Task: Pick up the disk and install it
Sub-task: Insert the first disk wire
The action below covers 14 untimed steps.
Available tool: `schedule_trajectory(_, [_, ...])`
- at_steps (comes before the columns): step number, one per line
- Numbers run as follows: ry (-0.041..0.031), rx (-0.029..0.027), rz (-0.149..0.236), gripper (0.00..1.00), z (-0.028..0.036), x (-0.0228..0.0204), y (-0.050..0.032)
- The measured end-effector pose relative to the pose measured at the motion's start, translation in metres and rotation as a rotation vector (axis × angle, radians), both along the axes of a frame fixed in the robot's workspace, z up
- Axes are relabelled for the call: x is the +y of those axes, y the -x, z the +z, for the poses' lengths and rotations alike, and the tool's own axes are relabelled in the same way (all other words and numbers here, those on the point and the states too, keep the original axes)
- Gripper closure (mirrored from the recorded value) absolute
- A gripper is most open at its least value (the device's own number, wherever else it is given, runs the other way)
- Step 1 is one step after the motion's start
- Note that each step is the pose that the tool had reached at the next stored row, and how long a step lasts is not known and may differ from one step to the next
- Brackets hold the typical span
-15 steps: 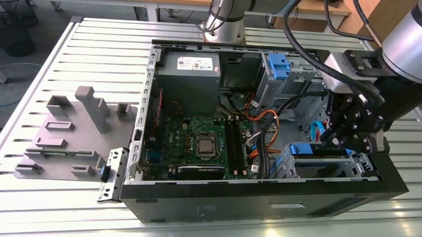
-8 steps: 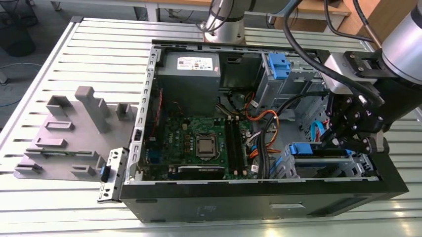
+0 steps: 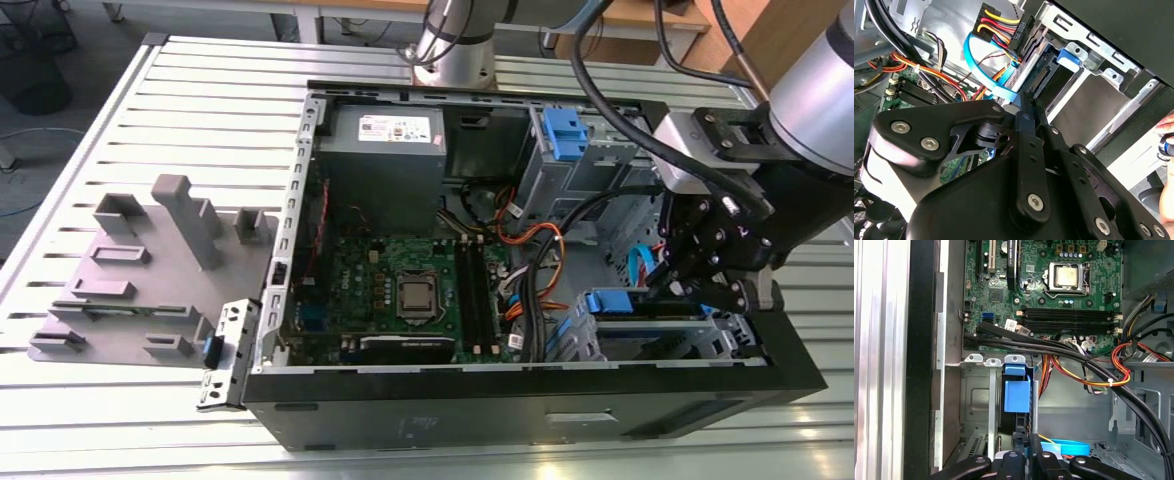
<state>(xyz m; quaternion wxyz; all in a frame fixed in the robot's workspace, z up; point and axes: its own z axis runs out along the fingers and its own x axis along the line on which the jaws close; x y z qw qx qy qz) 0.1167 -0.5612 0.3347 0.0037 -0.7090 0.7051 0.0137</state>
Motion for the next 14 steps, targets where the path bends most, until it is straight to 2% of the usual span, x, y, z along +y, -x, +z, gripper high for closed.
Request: schedule_trajectory(14, [0.0003, 0.0000, 0.000, 0.84, -0.0043, 0.0000, 0.0000])
